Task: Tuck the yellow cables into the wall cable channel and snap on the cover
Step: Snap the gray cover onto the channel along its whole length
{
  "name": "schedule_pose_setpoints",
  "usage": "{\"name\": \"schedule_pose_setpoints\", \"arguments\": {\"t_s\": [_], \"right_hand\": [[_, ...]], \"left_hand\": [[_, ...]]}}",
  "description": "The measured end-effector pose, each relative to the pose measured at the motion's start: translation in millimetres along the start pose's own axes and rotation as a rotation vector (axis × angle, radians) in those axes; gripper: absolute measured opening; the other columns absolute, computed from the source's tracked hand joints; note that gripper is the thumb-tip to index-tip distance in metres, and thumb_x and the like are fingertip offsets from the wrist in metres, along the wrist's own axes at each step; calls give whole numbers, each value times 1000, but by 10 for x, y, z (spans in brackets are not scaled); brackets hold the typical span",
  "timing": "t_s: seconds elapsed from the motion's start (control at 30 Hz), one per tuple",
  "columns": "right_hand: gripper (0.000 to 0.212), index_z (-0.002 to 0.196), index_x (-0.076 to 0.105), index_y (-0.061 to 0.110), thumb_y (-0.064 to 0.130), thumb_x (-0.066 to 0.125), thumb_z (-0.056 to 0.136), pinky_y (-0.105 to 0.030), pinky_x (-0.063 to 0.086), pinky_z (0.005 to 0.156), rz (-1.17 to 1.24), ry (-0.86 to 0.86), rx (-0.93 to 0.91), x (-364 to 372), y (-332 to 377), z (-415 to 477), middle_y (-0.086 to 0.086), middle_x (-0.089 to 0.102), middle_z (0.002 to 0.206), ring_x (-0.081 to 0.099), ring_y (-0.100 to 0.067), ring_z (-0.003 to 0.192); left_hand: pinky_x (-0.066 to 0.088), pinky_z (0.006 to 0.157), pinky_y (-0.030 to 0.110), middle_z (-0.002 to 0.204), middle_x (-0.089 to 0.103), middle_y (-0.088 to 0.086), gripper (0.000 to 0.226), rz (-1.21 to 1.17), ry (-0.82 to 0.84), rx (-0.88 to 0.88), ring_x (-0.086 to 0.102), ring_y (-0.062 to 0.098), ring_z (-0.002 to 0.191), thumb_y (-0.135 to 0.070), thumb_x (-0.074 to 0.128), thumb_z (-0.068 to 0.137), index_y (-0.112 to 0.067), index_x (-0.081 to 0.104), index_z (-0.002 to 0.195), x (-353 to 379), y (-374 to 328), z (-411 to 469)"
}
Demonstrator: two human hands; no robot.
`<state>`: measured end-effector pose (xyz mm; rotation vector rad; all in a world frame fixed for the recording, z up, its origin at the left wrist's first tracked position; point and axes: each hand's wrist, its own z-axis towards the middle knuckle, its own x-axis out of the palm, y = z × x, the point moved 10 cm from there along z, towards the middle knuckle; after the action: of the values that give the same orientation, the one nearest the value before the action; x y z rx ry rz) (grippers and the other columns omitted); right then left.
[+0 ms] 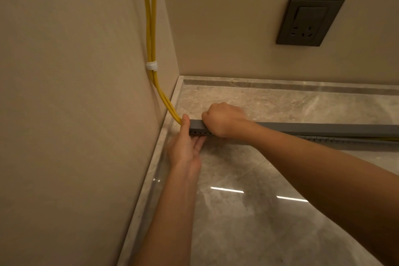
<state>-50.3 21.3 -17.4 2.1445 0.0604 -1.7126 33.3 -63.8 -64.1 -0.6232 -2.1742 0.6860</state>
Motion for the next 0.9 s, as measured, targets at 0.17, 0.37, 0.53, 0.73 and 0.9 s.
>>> {"name": "schedule_pose_setpoints", "arguments": {"t_s": [0.17, 0.37, 0.53, 0.73, 0.9], "right_hand": [[35, 63, 43, 19, 37, 33, 92, -29, 30, 53, 139, 109, 73, 124, -129, 54, 0, 46, 68, 45, -16, 62], [55, 84, 59, 6, 51, 30, 95, -30, 35, 76, 215, 262, 71, 144, -226, 36, -6, 50, 88, 48, -20, 78], [57, 82, 58, 9, 54, 26, 96, -34, 38, 85, 206, 348, 110, 77, -568, -112, -1, 57, 80, 52, -16, 67], [55, 53, 37, 13, 39, 27, 100, -29, 31, 52, 137, 137, 33, -89, -636, -129, -7, 43, 56, 43, -21, 54], [45, 56, 31, 34, 42, 28, 100, -31, 31, 56, 118, 160, -21, -23, -575, -169, -2, 41, 60, 43, -20, 58]], "left_hand": [[57, 71, 27, 95, 68, 14, 16, 8, -60, -5, 67, 19, 88, -22, 68, 83, -8, 62, 85, -101, 54, -39], [58, 65, 27, 87, 66, 11, 10, 85, -92, 25, 66, 17, 78, -13, 68, 83, -7, 59, 82, -111, -62, -22], [57, 59, 24, 89, 65, 11, 10, 106, -90, 35, 65, 17, 78, -12, 67, 83, -7, 58, 84, -71, -116, 38], [53, 72, 27, 108, 59, 12, 23, -12, -42, -27, 56, 20, 100, -21, 71, 80, -10, 58, 95, 8, 47, -1], [56, 77, 33, 106, 65, 16, 18, 143, 109, -177, 65, 24, 94, -20, 68, 83, -14, 60, 98, 306, 546, -202]]}}
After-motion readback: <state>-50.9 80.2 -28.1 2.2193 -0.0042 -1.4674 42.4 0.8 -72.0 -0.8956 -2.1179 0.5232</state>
